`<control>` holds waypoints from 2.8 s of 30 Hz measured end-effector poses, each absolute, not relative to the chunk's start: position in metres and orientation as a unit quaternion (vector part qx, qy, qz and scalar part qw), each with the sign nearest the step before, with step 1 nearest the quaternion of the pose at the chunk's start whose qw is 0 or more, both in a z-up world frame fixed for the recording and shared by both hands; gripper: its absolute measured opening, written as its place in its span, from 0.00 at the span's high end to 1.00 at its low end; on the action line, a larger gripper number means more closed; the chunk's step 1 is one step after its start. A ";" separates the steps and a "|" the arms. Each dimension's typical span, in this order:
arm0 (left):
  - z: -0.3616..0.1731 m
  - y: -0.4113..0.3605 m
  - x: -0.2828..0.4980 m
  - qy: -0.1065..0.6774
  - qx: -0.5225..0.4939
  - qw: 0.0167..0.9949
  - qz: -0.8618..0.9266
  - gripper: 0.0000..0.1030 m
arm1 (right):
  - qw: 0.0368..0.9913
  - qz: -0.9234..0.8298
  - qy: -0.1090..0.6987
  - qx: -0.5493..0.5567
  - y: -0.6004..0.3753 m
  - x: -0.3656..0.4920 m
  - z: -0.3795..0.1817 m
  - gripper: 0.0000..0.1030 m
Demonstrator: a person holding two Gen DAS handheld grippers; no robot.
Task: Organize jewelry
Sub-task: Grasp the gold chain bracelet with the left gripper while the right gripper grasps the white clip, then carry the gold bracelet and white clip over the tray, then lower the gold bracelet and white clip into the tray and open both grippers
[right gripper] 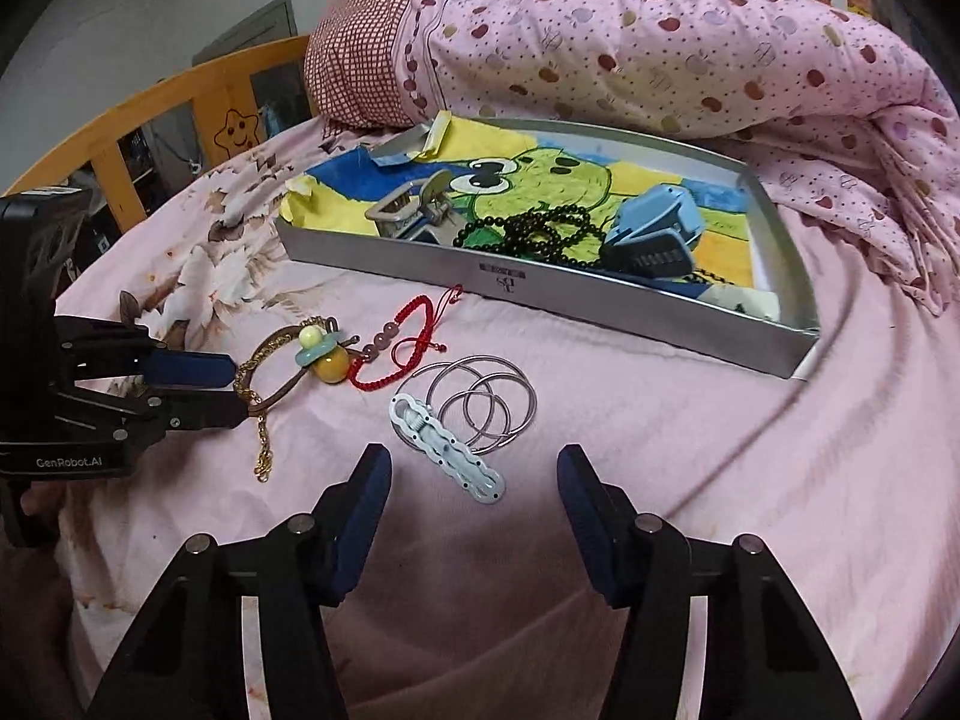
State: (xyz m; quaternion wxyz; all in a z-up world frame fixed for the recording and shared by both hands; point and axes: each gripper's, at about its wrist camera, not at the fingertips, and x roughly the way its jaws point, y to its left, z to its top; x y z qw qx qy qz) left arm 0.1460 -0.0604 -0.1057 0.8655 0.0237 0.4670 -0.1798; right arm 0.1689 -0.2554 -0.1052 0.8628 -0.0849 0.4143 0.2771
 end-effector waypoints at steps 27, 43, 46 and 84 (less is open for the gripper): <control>-0.085 -0.066 0.115 0.477 -0.028 0.859 -0.184 0.93 | 0.816 0.317 0.484 0.000 -0.247 0.149 -0.104 0.96; -0.017 -0.086 0.107 0.423 -0.052 0.868 -0.256 0.93 | 0.881 0.284 0.376 0.055 -0.278 0.135 -0.044 0.96; -0.004 -0.089 0.117 0.410 -0.055 0.873 -0.260 0.93 | 0.894 0.269 0.353 0.063 -0.287 0.138 -0.037 0.96; -0.070 -0.148 0.297 0.421 -0.064 0.890 -0.162 0.93 | 0.912 0.175 0.360 0.087 -0.335 0.262 -0.084 0.96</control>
